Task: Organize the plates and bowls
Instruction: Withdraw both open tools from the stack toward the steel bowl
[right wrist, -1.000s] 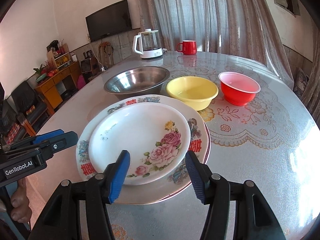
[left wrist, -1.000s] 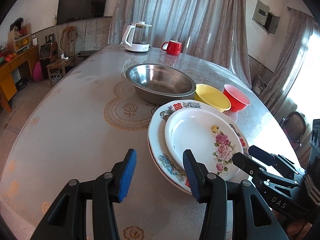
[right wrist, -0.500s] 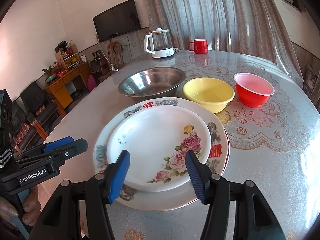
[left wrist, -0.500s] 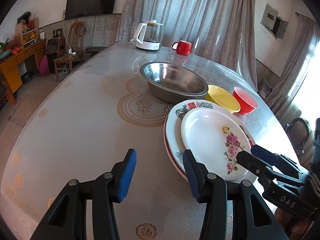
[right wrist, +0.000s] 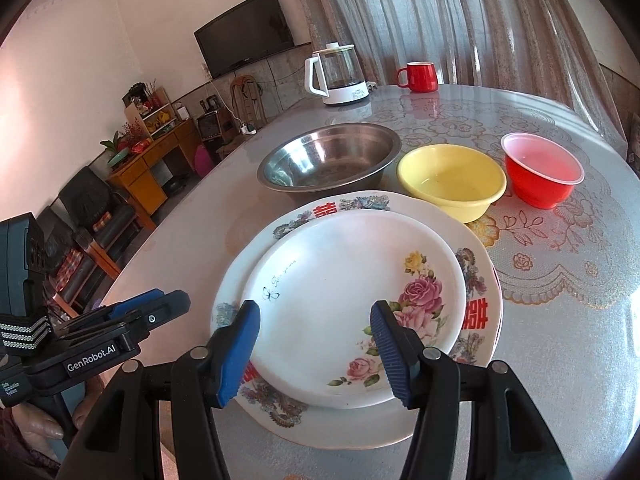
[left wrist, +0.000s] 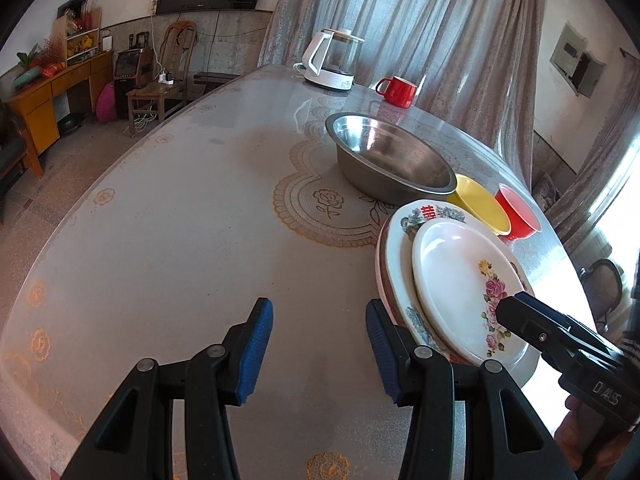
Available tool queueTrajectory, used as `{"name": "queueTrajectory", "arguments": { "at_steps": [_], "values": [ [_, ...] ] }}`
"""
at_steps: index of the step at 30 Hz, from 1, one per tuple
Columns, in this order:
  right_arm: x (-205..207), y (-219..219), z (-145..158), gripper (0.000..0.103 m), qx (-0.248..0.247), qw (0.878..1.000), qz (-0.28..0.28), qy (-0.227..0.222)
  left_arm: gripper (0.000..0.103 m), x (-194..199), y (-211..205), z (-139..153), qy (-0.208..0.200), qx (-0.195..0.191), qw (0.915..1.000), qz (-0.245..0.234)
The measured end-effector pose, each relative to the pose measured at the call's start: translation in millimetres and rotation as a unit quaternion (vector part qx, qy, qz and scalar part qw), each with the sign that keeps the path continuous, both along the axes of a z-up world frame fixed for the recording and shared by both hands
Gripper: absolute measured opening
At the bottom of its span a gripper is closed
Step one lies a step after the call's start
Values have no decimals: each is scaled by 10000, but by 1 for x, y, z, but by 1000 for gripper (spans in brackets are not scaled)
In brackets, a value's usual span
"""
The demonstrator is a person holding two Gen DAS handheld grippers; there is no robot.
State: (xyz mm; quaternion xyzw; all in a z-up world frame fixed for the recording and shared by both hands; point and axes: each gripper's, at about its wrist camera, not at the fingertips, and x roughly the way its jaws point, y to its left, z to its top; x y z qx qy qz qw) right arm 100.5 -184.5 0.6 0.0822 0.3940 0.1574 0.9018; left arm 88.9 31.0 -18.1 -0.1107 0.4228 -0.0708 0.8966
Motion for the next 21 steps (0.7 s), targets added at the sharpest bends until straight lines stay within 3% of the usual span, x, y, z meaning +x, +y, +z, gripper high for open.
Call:
{"name": "queueTrajectory", "arguments": {
  "at_steps": [8,12,21],
  "values": [
    [11,4,-2,58,159,9998,64,99,49,12,22,-15,357,-393,9984,194],
    [18,3,-3,58,232,9996,84,159,49,15,24,-12,236,-304,9991,194],
    [63,-6,13,58,501,9987,-49,67,48,46,27,7,-122,-606,9980,137]
  ]
}}
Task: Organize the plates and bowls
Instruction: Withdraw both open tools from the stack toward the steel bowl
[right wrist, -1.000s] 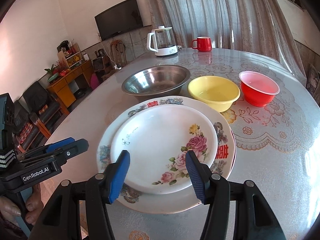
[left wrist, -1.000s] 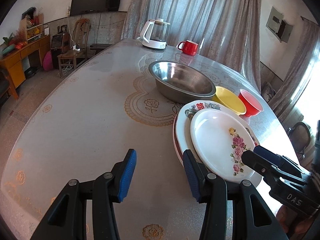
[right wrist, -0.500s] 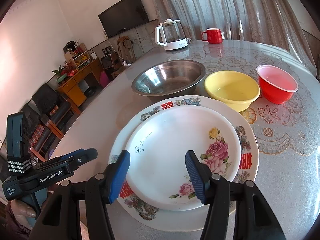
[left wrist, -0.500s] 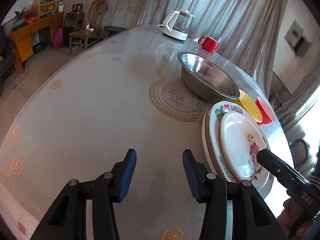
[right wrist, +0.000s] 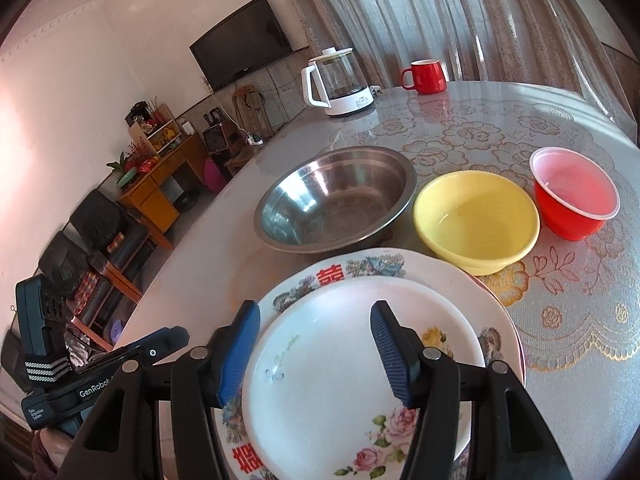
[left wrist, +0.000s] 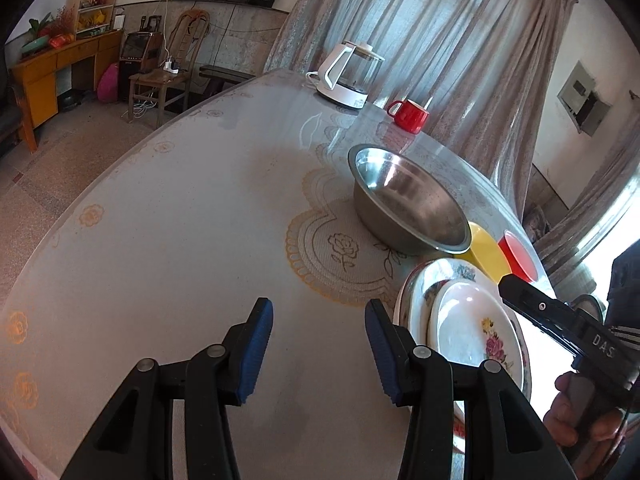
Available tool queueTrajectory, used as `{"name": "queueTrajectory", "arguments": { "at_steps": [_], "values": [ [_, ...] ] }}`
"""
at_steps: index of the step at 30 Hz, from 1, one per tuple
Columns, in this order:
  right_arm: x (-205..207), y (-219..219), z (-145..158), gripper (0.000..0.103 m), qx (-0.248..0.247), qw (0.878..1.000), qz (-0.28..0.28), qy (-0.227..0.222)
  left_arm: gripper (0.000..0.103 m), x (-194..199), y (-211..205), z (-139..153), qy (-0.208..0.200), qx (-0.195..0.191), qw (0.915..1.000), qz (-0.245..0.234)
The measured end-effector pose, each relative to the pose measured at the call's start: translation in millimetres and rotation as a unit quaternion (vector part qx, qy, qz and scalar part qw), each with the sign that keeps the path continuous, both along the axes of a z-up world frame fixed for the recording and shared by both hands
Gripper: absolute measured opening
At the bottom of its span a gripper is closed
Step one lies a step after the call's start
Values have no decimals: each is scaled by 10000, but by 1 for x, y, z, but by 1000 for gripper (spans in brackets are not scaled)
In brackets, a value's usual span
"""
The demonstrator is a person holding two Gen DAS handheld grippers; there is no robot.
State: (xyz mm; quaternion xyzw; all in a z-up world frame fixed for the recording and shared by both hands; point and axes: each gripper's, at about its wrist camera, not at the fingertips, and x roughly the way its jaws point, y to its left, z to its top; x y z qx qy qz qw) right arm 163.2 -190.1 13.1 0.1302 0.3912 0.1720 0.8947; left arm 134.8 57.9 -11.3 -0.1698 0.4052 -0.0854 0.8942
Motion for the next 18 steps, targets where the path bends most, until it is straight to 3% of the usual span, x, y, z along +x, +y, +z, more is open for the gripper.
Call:
{"name": "queueTrajectory", "arguments": {
  "at_steps": [7,18],
  "values": [
    [50,-7,-2,58,104,9995,-244,152,48,39,-2,8,-105,-226,9997,2],
    [112,-12,-16,61,-222,9972,-604,372,51,106,-11,5,20,-669,9977,71]
  ]
}}
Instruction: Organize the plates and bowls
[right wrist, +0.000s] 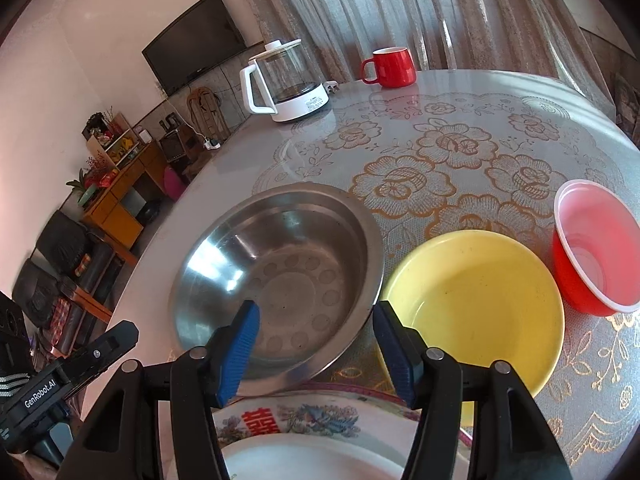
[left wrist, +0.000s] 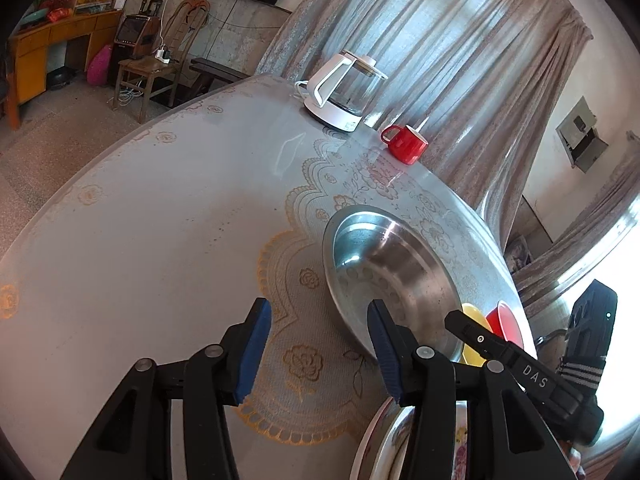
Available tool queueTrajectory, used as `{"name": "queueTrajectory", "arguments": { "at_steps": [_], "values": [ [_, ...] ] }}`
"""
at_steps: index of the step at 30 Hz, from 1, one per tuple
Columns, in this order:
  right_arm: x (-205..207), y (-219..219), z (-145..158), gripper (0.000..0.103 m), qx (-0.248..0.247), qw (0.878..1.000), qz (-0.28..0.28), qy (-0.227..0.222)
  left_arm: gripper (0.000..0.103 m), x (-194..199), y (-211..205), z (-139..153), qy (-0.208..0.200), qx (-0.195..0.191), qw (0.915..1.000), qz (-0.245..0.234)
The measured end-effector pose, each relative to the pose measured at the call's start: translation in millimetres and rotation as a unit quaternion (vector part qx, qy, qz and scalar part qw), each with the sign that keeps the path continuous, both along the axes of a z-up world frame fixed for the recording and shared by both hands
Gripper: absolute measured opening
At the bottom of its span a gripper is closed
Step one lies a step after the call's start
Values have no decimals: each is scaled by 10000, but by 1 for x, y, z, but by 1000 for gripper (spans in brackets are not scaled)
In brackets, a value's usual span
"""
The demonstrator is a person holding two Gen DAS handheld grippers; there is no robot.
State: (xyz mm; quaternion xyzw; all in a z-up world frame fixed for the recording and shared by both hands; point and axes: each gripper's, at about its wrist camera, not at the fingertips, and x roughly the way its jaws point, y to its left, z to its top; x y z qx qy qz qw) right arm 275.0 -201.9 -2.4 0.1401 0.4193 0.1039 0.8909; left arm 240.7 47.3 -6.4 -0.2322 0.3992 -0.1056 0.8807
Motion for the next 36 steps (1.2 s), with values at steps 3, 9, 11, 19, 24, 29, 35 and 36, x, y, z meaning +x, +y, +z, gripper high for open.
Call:
{"name": "queueTrajectory", "arguments": {
  "at_steps": [3,9,11,19,24,29,35,36],
  "values": [
    [8,1,-2,61,-128,9999,-21,-18,48,16,-10,-1,-7,13,10000,-98],
    [16,7,-3,55,-514,9985,-141,-111,23,24,-29,-8,-22,434,9987,-282],
    [17,11,-3,45,-792,9967,-157,-121,21,19,-27,-10,-41,485,9984,-283],
    [16,27,-4,37,-920,9956,190,-66,21,-11,-6,-9,-143,654,9977,-120],
    [7,53,-4,37,-1032,9927,628,-37,22,-37,18,-8,-166,576,9982,50],
    [-9,83,-5,37,-1312,9851,1108,-136,22,-67,39,-9,-221,587,9976,288],
    [-31,107,-6,37,-1363,9772,1625,-89,23,-103,56,-10,-194,463,9978,442],
    [-35,109,-7,37,-1371,9760,1689,-86,23,-109,58,-11,-184,421,9979,455]
  ]
}}
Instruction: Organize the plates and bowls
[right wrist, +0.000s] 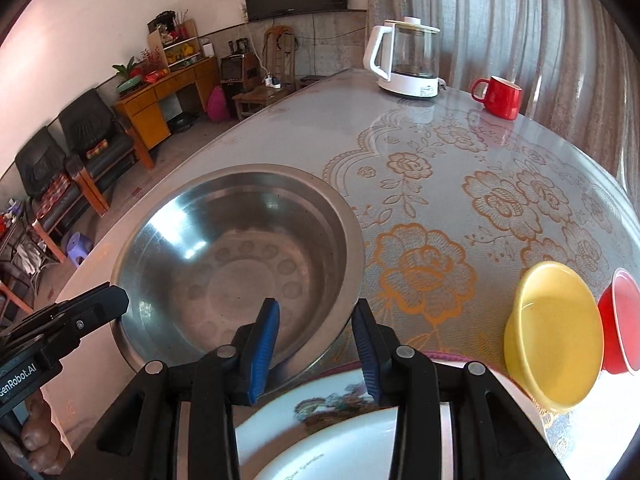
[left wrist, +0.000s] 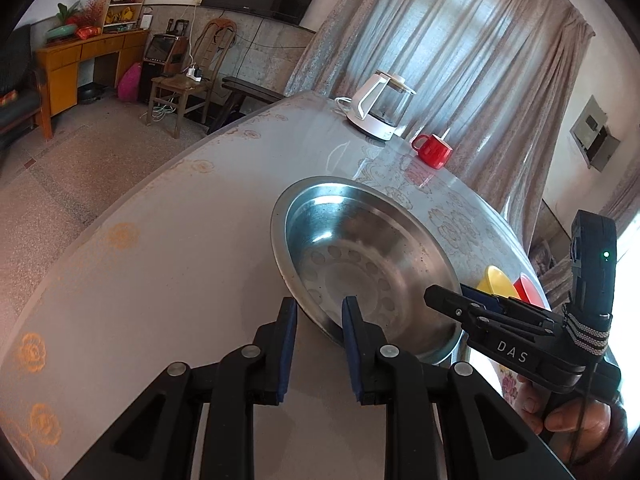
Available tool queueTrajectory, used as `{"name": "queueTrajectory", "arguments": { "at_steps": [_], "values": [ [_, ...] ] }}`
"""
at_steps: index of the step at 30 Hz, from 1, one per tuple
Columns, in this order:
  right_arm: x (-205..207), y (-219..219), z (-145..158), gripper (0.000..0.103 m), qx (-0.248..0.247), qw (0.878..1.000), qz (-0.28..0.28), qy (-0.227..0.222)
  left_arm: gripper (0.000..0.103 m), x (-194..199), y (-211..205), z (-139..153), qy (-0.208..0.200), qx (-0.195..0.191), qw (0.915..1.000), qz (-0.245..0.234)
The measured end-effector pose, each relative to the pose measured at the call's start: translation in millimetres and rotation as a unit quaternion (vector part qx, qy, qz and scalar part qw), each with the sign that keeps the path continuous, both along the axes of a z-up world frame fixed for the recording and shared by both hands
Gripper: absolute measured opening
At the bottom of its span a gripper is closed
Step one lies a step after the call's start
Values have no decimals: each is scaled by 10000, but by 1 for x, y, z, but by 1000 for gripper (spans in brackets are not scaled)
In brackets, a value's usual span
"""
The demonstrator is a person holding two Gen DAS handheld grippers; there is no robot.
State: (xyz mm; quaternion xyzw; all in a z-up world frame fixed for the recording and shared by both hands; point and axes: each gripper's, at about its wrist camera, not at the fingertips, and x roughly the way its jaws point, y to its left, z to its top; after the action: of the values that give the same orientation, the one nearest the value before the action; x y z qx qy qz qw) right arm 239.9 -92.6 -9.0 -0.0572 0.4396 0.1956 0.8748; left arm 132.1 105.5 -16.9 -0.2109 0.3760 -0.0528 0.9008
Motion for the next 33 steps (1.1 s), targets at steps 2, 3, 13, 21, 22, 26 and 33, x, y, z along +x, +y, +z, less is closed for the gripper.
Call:
{"name": "queueTrajectory", "arguments": {
  "at_steps": [2,3,13,21,22,26,33],
  "values": [
    [-8,5,-1,37,16,9999,142,42,23,-13,5,-1,8,-107,9999,29],
    [-12,8,-2,37,25,9998,205,62,23,-21,10,-1,11,-162,9998,64],
    [-47,32,-1,37,32,9958,900,146,23,-67,23,2,67,-170,9997,142],
    [-71,29,7,40,320,9941,1022,147,22,-89,25,6,59,-260,9995,145],
    [-72,27,8,40,345,9946,974,130,22,-91,25,7,51,-240,9996,171],
    [-75,13,9,40,516,9956,770,92,22,-93,28,16,-76,-180,9995,242],
    [-81,-23,23,40,1048,9941,282,-88,35,-83,13,32,-307,88,9995,74]
  ]
}}
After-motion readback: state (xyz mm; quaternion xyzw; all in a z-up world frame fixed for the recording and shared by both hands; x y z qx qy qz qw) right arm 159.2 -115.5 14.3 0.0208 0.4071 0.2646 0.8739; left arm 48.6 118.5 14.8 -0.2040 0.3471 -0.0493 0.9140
